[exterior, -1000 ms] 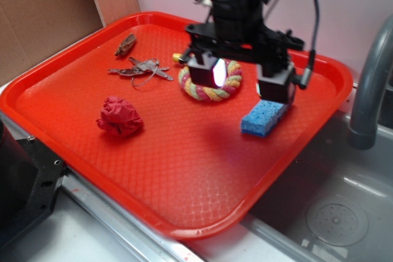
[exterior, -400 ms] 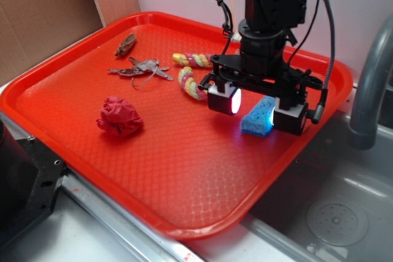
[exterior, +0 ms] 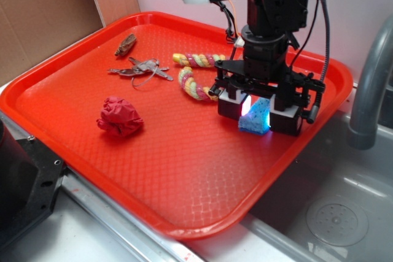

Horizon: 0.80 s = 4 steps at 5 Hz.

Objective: Grab the blue sponge.

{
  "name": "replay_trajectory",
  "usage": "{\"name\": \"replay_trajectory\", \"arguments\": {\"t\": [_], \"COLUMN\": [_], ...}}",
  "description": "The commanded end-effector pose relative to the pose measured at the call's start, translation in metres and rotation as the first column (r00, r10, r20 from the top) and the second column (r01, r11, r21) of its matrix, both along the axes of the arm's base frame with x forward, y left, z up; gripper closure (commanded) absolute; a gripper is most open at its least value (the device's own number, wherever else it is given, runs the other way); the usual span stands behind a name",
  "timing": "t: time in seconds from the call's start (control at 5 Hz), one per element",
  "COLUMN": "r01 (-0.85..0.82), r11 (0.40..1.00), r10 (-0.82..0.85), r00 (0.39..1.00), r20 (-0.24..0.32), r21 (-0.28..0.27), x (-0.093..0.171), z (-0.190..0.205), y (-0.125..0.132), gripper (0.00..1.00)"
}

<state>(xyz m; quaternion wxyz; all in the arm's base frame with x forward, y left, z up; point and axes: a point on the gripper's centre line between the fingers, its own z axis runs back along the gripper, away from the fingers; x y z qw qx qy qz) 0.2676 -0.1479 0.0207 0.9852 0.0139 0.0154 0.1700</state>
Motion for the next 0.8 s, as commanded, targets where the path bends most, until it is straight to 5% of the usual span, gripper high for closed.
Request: {"name": "replay_trajectory", "arguments": {"t": [0.0, 0.2, 0.6], "r01": [0.164, 0.212, 0.245], "r11": [0.982, 0.971, 0.969], "r10": [-0.161, -0.207, -0.242], "r00": [0.986, 0.977, 0.966], "r20": [0.038, 0.061, 0.092], "r21": [-0.093, -0.109, -0.020], "x": [0.000, -0.009, -0.049], "z": [0.070, 0.111, 0.171], "y": [0.029, 0.061, 0.117], "gripper": [1.00, 1.00, 1.00]}}
